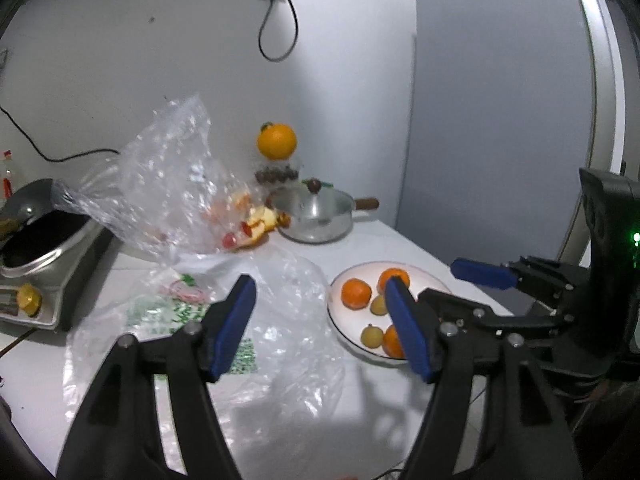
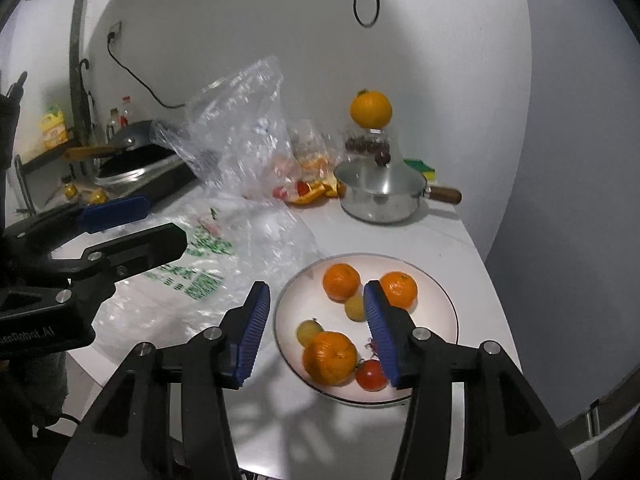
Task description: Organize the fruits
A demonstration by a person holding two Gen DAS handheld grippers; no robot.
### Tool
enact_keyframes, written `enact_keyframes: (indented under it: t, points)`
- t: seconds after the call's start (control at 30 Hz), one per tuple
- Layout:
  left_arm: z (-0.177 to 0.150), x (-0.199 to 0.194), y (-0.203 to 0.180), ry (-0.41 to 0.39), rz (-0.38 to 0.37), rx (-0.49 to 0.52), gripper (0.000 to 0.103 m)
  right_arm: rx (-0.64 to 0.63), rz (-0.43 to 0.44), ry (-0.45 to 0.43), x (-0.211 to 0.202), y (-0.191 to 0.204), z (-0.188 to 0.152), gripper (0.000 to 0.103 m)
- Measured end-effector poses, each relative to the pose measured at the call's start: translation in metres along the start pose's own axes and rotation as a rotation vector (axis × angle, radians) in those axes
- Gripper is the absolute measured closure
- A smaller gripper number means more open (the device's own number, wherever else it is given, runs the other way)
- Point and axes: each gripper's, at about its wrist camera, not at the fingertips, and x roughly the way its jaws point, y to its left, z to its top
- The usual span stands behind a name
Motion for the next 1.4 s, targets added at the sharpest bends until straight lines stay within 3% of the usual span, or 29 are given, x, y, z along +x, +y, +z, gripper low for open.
enact_keyframes:
  t: [0.5, 0.6, 0.7, 1.0, 1.3, 1.4]
  points:
    - [0.007, -0.103, 0.02, -0.16, 0.086, -0.021, 0.034, -0.018, -0.009, -0.217, -0.079, 0.05, 0.02, 0.05]
    - [0.007, -0.12, 0.021, -0.189, 0.107, -0.021, 0.018, -0.021, -0.006, -0.26, -0.096, 0.059, 0.026, 0.05]
    - [0.008, -0.14, 0.025, -0.225, 0.135, -0.031, 0.013, -0.031, -0.004, -0.292, -0.11, 0.068, 0.03, 0.05]
    - [0.008, -0.199, 0.039, -0.322, 0.347, -0.056, 0.011, -0.026, 0.014, -0.372, -0.148, 0.089, 0.036, 0.05]
    - [0.002, -0.221, 0.044, -0.348, 0.352, -0.055, 0.011, -0.034, 0.017, -0.41, -0.166, 0.098, 0.036, 0.049]
    - [0.002, -0.224, 0.048, -0.352, 0.353, -0.072, 0.005, -0.04, 0.015, -0.413, -0.168, 0.101, 0.037, 0.049]
